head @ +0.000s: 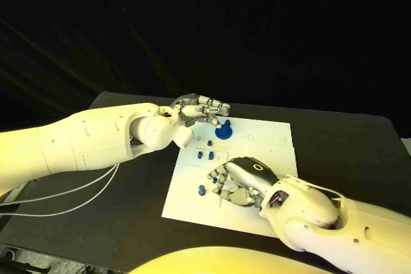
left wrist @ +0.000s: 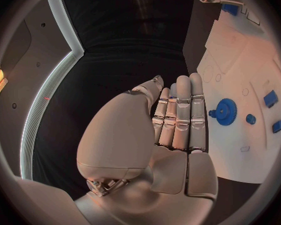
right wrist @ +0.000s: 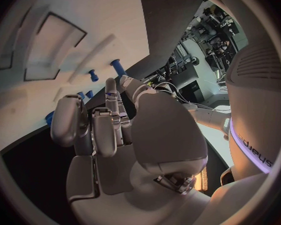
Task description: Assemble the parts on the task board
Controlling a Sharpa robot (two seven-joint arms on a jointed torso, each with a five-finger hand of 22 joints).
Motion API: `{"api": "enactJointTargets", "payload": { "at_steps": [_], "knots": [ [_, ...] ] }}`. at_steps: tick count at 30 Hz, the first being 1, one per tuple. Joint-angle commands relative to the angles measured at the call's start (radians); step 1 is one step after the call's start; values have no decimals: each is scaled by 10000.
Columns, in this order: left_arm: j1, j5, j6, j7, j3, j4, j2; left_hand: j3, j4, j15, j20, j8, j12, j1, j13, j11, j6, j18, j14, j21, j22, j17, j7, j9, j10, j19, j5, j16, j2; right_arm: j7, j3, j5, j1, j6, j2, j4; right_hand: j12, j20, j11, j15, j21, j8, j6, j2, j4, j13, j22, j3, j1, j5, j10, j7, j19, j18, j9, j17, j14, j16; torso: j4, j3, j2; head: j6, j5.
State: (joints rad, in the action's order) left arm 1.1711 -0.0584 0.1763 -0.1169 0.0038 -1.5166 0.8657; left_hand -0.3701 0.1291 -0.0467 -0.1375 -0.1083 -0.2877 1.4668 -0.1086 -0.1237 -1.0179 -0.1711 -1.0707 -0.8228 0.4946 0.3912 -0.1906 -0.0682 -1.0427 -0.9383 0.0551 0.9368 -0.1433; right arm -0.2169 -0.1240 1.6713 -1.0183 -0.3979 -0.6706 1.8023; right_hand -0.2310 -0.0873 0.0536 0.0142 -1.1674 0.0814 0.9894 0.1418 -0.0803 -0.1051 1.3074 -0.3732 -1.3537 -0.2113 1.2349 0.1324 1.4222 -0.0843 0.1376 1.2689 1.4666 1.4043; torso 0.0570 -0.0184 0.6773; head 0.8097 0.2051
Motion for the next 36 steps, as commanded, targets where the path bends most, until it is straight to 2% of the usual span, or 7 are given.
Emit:
{"api": "enactJointTargets", "payload": {
  "at_steps": [1,4,7,12,17,25,36],
  "knots": [
    [9,-40,-199,-16,4,-1,16,71,-2,-28,-44,-62,-55,-31,-15,6,60,-128,72,53,-7,-9,10,3,41,-51,28,-58,96,607,52,-1398,-213,-1072,-660,383,-303,26,8,64,-146,176,337,71,-65,-183,1440,196,194,-118,377,66,78,100,62,82,486,101,10,13,-16,-122,-182],
    [8,-40,-189,-16,-1,12,42,71,-2,-28,-44,-62,-55,-31,-15,6,60,-128,72,53,-7,-9,10,3,41,-51,28,-58,96,665,74,-2504,-436,-1049,-1468,735,-871,80,-94,141,-386,369,638,204,-239,-602,1534,630,557,-392,723,-33,178,133,117,314,543,249,47,29,-54,-211,-427],
    [6,-40,-174,-28,-10,15,73,71,-2,-28,-44,-62,-55,-31,-15,6,60,-128,72,53,-7,-9,10,3,41,-51,28,-58,96,267,83,-3223,-612,-362,-2301,1044,-2150,202,-300,325,-754,635,1004,129,-501,-1608,1677,1256,998,-607,1207,-302,325,208,249,450,576,350,85,61,-102,-247,-659],
    [-2,-40,-149,-57,-42,22,135,71,-2,-28,-44,-62,-55,-31,-15,6,60,-128,72,53,-7,-9,10,3,41,-51,28,-58,96,-632,73,-3348,-737,446,-3547,1509,-8941,404,-520,485,-1467,961,1246,-192,-1195,-9095,1946,2346,1672,-1111,1871,-506,605,349,749,1075,706,743,151,82,-192,-288,-1090],
    [-15,-40,-141,-72,-69,22,187,71,-2,-28,-44,-62,-55,-31,-15,6,60,-128,72,53,-7,-9,10,3,41,-51,28,-58,96,-1398,18,-2915,-751,455,-4354,1825,-10602,380,-470,456,-1684,1103,1018,-273,-1633,-11119,2028,3316,1699,-1036,1811,-478,693,389,1257,1454,757,963,176,86,-233,-230,-1467],
    [-26,-40,-155,-79,-84,14,245,71,-2,-28,-44,-62,-55,-31,-15,6,60,-128,72,53,-7,-9,10,3,41,-51,28,-58,96,-2224,-51,-2026,-475,240,-4697,1926,-10898,364,-456,440,-1778,1197,897,-337,-1932,-11578,2054,3903,1565,-895,1814,-468,733,406,1579,1560,770,1028,171,89,-213,-147,-1701],
    [-33,-40,-173,-72,-91,0,326,89,12,-31,-48,-69,-78,-57,-18,5,68,-128,70,80,-27,-16,12,2,64,-59,29,-66,117,-2908,-67,-1484,-93,90,-4141,1549,-10957,361,-456,436,-1759,1267,840,-493,-2083,-11732,2050,4230,1494,-1106,1805,-472,729,402,1797,1563,767,1038,162,88,-203,-68,-1751]
  ]
}}
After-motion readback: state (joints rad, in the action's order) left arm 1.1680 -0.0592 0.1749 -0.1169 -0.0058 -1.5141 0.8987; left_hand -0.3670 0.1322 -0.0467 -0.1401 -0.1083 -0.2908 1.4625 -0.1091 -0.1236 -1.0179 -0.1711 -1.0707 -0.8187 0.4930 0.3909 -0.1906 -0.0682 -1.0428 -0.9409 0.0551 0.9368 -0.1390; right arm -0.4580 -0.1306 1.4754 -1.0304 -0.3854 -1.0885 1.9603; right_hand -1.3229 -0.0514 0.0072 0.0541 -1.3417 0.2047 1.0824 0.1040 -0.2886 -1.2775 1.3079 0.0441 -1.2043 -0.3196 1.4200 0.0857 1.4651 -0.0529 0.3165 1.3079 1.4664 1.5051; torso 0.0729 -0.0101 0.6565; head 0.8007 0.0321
